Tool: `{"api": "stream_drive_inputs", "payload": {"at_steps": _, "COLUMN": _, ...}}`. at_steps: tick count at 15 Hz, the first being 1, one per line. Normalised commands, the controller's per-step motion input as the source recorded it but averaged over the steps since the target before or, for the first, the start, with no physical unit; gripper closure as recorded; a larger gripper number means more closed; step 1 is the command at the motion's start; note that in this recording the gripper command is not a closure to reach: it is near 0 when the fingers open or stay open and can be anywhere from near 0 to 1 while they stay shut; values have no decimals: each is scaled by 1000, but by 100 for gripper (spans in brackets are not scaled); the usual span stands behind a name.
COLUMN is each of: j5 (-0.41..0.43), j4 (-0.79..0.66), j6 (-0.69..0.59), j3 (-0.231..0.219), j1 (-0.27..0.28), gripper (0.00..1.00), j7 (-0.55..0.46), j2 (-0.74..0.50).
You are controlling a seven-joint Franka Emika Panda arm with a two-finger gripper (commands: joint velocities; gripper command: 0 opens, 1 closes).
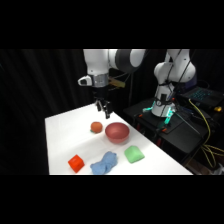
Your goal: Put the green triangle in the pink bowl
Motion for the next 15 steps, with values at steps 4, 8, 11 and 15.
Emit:
{"api": "stream_drive_inputs", "payload": {"at_steps": 4, "j5": -8, "j4": -15, "j6": 0, "j3": 29, "j1": -16, "gripper": 0, "j7": 11, "j2": -8}}
{"api": "stream_drive_inputs", "payload": {"at_steps": 8, "j5": 0, "j4": -136, "j6": 74, "j3": 71, "j1": 40, "gripper": 0, "j7": 68, "j2": -55}}
{"api": "stream_drive_inputs", "payload": {"at_steps": 11, "j5": -25, "j4": -199, "j6": 143, "j3": 89, "j1": 89, "gripper": 0, "j7": 134, "j2": -60}}
{"api": "stream_drive_inputs", "payload": {"at_steps": 15, "j5": -77, "j4": -165, "j6": 151, "j3": 89, "j1": 118, "gripper": 0, "j7": 199, "j2": -38}}
